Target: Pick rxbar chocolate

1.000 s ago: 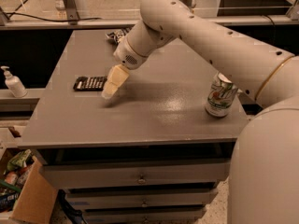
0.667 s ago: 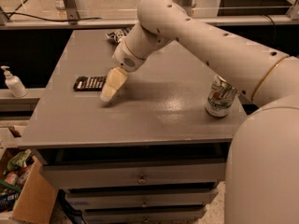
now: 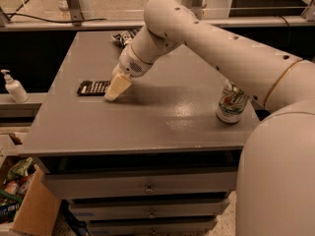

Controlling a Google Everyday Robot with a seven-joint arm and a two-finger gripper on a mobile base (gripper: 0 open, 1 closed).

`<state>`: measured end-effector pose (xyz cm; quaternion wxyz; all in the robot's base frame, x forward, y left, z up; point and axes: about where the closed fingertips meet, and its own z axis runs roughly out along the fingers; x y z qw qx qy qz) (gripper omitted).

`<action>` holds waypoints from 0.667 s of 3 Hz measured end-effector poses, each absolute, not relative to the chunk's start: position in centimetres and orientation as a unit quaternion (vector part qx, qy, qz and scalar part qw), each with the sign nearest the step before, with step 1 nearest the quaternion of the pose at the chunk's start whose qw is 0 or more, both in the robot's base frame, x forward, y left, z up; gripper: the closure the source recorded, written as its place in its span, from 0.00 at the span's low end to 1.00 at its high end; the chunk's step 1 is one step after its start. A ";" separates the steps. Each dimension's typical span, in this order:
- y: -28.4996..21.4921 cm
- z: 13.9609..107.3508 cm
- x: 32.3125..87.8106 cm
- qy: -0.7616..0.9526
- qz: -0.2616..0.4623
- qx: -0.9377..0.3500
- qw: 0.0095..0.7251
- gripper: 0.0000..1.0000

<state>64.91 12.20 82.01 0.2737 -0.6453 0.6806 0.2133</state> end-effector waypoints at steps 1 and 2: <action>12.2 81.9 64.9 0.683 0.214 -0.643 0.273 0.59; 12.0 82.0 65.0 0.686 0.214 -0.640 0.274 0.82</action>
Offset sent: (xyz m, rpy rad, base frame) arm 0.0035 -0.0086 0.0057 0.0068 -0.0007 -0.0322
